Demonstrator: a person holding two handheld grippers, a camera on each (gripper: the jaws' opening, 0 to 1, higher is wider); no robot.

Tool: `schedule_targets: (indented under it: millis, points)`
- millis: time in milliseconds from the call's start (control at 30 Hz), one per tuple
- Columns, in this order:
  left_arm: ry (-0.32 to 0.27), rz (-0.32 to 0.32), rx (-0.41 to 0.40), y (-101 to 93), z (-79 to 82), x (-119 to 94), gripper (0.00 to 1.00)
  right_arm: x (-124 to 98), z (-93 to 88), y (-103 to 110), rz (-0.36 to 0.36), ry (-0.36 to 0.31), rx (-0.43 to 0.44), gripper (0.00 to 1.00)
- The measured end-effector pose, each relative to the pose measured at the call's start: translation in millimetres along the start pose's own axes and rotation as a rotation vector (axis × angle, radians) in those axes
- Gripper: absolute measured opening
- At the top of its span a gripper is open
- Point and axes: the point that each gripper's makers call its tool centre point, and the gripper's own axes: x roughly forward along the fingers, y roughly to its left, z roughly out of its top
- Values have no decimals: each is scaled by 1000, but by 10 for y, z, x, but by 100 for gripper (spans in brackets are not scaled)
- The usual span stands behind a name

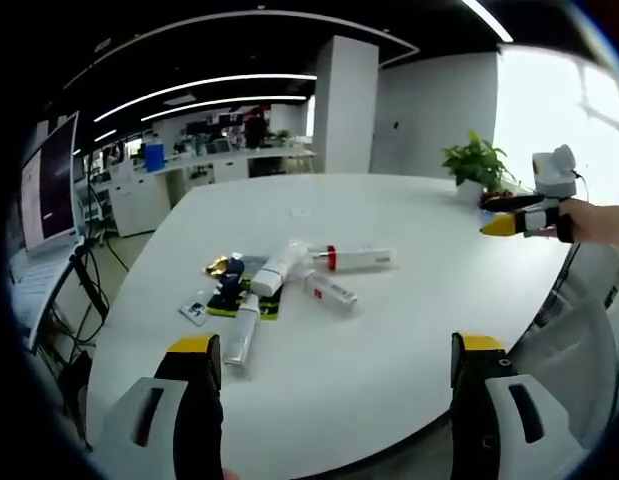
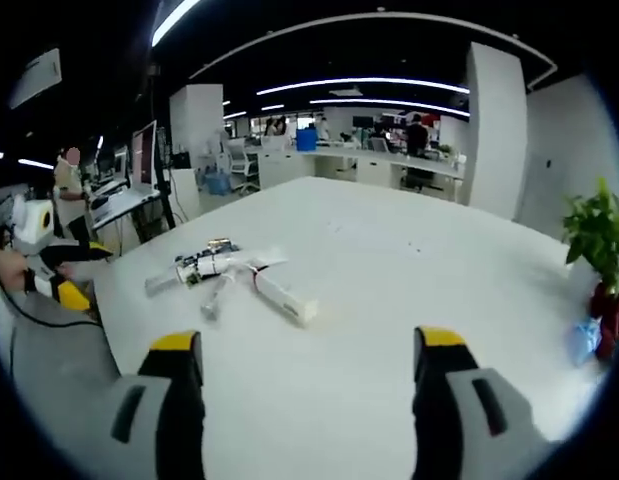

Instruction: Arrange the skincare products in the storage area until every visible bottle or jar stands upright without overlapping.

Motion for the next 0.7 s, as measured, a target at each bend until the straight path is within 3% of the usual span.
schedule_targets:
  millis: [267, 700]
  points:
    - [5, 6, -6, 15, -8, 3, 93, 256, 107, 3, 54, 5, -36, 86]
    - [3, 25, -20, 54, -4, 9, 93, 603, 113, 66, 137, 51, -106, 86]
